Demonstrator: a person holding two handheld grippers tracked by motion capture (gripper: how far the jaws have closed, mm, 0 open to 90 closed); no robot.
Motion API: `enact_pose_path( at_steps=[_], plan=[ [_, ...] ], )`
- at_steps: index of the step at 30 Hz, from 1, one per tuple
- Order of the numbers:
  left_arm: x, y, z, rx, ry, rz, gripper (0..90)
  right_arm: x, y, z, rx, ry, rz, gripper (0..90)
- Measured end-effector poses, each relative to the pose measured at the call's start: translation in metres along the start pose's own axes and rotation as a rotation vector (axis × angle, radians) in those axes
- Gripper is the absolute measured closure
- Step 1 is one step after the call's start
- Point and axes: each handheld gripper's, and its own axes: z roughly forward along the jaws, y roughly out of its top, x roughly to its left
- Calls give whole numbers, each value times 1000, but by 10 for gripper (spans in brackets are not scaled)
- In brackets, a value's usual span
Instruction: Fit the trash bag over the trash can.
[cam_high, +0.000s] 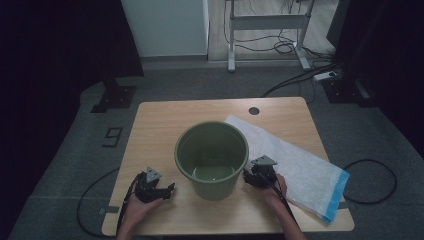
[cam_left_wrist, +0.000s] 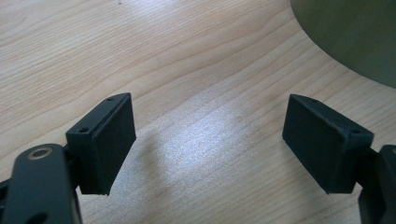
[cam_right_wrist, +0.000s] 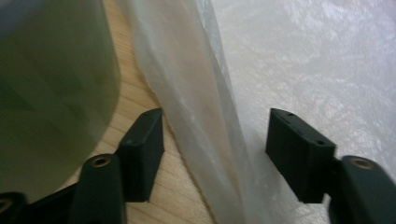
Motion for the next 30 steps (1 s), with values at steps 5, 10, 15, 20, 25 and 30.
enact_pose_path(
  at_steps=[5, 10, 15, 20, 25, 30],
  plan=[
    [-2, 0, 1, 6, 0, 5, 171, -8, -2, -3, -7, -25, 43, 693],
    [-2, -1, 1, 8, 2, 8, 171, -20, -4, -6, -14, -41, 70, 882],
    [-2, -2, 3, 17, 6, 11, 171, -38, -5, -29, -153, -23, 138, 890],
    [-3, -2, 3, 15, 7, 10, 171, -50, 7, -57, -253, -24, 184, 890],
    [-4, -3, 3, 18, 9, 9, 171, -63, 27, -101, -387, -25, 216, 890],
    [-4, -3, 3, 17, 13, 11, 171, -68, 37, -125, -470, -26, 228, 890]
  ],
)
